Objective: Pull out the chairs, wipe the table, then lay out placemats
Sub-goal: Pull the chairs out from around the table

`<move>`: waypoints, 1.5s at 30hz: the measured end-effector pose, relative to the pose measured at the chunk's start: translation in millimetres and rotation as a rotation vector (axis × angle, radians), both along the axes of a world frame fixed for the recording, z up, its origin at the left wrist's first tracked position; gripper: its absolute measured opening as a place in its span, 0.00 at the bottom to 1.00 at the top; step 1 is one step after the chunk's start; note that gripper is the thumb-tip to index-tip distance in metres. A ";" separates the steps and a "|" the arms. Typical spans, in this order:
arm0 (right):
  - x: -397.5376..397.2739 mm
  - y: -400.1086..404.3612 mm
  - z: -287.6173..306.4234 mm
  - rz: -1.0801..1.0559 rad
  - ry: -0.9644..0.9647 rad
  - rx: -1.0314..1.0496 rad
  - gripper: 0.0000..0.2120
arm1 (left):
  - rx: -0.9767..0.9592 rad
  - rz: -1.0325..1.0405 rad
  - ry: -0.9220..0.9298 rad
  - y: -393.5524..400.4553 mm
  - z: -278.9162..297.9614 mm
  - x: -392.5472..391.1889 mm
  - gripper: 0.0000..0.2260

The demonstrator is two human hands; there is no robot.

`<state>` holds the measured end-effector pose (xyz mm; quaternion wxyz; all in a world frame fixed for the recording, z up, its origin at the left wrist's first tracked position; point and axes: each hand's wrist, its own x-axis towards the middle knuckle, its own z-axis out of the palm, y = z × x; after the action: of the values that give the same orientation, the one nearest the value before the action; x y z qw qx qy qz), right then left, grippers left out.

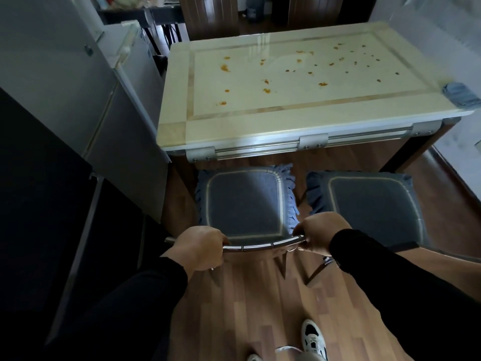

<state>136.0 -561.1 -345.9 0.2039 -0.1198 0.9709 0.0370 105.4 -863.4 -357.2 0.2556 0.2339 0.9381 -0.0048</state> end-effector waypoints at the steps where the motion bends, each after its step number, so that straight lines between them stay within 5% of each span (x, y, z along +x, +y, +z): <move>1: -7.4 0.5 1.3 -0.001 -0.002 0.003 0.07 | 0.004 0.006 0.006 0.6 -0.6 -7.0 0.12; 45: -304.1 33.7 -1.0 0.095 -0.008 -0.012 0.14 | -0.079 0.120 -0.051 42.7 19.7 -281.9 0.15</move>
<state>-168.2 -527.4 -346.9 0.2052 -0.1673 0.9635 0.0403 -176.5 -820.6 -337.6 0.2884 0.1672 0.9426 -0.0203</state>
